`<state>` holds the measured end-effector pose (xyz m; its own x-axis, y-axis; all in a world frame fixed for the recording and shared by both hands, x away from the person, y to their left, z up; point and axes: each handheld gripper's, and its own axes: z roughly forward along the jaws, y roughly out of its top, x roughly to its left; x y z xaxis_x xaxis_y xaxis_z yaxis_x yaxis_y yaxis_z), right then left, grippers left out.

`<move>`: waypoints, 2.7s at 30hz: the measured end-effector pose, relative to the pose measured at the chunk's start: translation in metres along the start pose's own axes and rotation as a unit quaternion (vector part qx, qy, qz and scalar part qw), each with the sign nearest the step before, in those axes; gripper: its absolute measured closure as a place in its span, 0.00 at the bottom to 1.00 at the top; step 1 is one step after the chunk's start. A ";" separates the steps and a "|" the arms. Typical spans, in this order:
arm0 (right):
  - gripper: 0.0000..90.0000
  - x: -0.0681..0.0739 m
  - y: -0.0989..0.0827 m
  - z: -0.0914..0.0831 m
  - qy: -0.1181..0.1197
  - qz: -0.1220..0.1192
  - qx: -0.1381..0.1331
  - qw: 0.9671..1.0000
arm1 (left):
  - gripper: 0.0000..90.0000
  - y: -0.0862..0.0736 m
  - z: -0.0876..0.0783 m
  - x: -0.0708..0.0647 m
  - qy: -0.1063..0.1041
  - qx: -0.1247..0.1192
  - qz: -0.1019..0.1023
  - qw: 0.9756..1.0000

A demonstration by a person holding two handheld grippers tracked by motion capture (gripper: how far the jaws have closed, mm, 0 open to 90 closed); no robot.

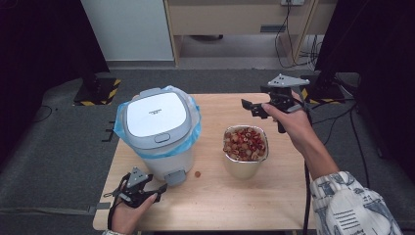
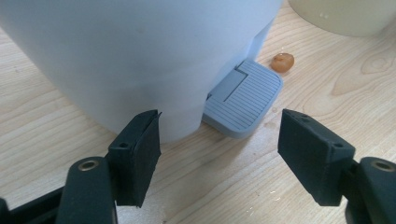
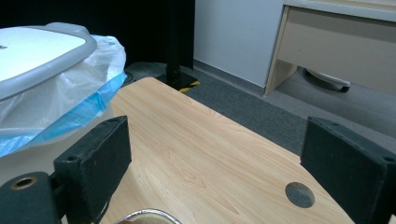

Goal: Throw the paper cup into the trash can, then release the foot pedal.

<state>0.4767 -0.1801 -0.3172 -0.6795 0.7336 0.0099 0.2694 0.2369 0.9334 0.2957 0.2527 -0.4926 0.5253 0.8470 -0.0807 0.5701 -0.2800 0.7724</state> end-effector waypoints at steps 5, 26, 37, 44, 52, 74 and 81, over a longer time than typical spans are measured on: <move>0.10 -0.003 -0.002 -0.003 -0.006 0.001 0.000 1.000 | 0.30 -0.001 -0.001 0.002 0.005 -0.001 -0.006 1.000; 0.08 -0.025 -0.020 -0.021 -0.046 0.019 -0.001 0.999 | 0.23 -0.009 -0.012 0.022 0.037 -0.010 -0.041 0.998; 0.08 -0.033 -0.025 -0.030 -0.055 0.023 0.001 0.998 | 0.23 -0.010 -0.013 0.025 0.044 -0.010 -0.045 0.998; 0.08 -0.037 -0.031 -0.035 -0.062 0.025 0.003 0.998 | 0.23 -0.011 -0.013 0.026 0.046 -0.011 -0.048 0.998; 0.08 -0.044 -0.042 -0.041 -0.072 0.030 0.007 0.997 | 0.23 -0.011 -0.013 0.027 0.049 -0.012 -0.048 0.998; 0.08 -0.062 -0.079 -0.056 -0.098 0.050 0.022 0.994 | 0.22 -0.013 -0.012 0.030 0.062 -0.009 -0.046 0.997; 0.08 -0.065 -0.108 -0.057 -0.111 0.064 0.036 0.991 | 0.21 -0.014 -0.011 0.032 0.064 -0.008 -0.043 0.997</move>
<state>0.4526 -0.2898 -0.3979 -0.4725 0.8805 0.0397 0.3962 0.1719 0.9019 0.2973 0.2886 -0.4987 0.3886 0.9190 -0.0670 0.5996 -0.1970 0.7757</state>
